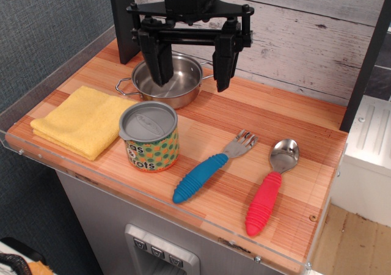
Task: PICK UP THE BOX AND PUT ON THE ANOTHER SIDE OF THE TABLE
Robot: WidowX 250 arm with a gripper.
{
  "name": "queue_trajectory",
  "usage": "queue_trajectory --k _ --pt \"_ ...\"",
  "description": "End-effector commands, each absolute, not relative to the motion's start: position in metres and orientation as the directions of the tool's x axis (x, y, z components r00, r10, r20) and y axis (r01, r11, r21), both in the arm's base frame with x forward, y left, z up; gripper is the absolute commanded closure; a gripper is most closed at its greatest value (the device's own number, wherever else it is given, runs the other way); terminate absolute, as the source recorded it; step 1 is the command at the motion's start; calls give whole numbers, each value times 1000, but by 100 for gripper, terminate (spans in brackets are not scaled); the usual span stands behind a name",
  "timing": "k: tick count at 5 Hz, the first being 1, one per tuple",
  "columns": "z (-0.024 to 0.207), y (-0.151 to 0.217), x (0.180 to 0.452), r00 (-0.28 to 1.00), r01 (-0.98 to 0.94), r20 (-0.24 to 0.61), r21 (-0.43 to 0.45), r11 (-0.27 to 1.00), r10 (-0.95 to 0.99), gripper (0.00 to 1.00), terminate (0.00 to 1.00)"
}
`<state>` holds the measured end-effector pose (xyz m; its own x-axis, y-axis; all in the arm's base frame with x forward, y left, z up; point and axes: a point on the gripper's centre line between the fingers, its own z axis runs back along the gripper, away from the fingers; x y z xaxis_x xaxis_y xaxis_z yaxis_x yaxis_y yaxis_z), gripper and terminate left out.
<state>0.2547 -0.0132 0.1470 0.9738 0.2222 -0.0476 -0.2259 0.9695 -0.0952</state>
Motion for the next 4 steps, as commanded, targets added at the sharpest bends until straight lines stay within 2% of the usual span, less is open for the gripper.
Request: queue_trajectory --k 1,2,3,4 --pt "147 -13 255 974 -226 -48 -95 969 222 0 0" --pt "137 -4 246 979 -193 -75 -76 978 187 0 0" --pt "124 8 235 984 -151 -97 -5 988 150 0 0" --pt "116 26 221 989 -34 -141 111 993 50 0 0"
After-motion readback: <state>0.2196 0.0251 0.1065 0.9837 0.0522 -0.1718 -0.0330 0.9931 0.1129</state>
